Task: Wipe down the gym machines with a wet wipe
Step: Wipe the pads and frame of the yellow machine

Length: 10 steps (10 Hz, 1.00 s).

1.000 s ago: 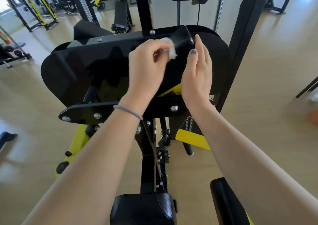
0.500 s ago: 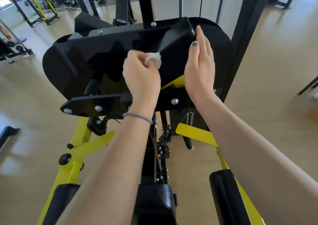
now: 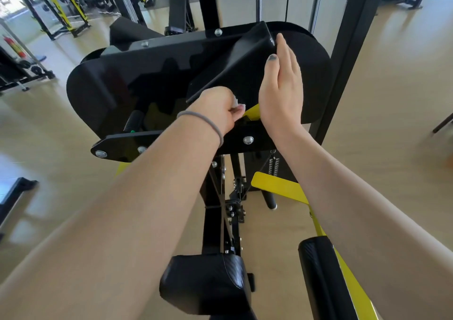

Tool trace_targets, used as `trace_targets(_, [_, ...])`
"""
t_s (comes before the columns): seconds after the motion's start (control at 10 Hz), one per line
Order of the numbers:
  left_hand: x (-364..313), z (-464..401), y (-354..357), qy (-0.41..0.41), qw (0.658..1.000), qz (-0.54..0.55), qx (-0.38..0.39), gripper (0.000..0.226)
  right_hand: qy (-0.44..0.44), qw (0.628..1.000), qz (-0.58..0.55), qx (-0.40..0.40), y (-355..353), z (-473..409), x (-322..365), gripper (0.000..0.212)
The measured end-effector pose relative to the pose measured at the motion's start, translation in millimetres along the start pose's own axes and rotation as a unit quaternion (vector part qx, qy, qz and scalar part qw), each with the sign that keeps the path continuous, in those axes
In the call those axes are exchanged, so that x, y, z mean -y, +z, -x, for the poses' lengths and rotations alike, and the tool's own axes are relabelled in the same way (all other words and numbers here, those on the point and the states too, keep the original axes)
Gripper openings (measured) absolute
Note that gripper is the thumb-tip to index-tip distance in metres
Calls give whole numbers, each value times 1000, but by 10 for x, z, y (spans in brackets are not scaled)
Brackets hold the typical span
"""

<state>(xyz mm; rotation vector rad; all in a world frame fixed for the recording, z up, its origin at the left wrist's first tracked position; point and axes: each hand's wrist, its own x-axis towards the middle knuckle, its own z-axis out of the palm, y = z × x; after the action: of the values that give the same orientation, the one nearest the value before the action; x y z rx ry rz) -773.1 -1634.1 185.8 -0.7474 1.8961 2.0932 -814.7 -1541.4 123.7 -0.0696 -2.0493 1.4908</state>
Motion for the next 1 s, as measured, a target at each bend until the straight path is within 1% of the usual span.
trace_targets(0.1, [38, -289, 224, -20, 981, 193, -15, 41, 8, 1000, -11, 8, -25, 15, 42, 52])
trace_targets(0.2, [147, -327, 467, 36, 995, 98, -11, 36, 56, 993, -98, 31, -141, -34, 37, 48])
trace_targets(0.3, [180, -335, 500, 78, 993, 85, 11, 33, 121, 974, -175, 73, -300, -166, 1, 54])
trace_targets(0.4, [209, -351, 336, 80, 993, 86, 15, 16, 121, 976, -168, 69, -396, -175, -88, 58])
trace_targets(0.5, [241, -493, 52, 25, 984, 176, -8, 14, 172, 970, -166, 51, -417, -171, -223, 56])
trace_targets(0.6, [224, -567, 11, 66, 987, 137, -58, 36, 272, 952, -131, 47, -330, 52, -324, 60])
trace_targets(0.7, [262, -507, 255, 105, 988, 76, -84, 32, 230, 972, -17, 50, -237, 366, -345, 69])
trace_targets(0.8, [301, -442, 518, 227, 968, -50, -91, 16, 218, 975, -10, 36, -207, 331, -427, 68])
trace_targets(0.9, [353, -448, 531, 335, 925, -147, -100, 10, 264, 959, -89, 44, -232, 228, -458, 65])
trace_targets(1.0, [459, -489, 375, 462, 829, -272, -162, 8, 265, 952, -143, 49, -268, 186, -436, 58])
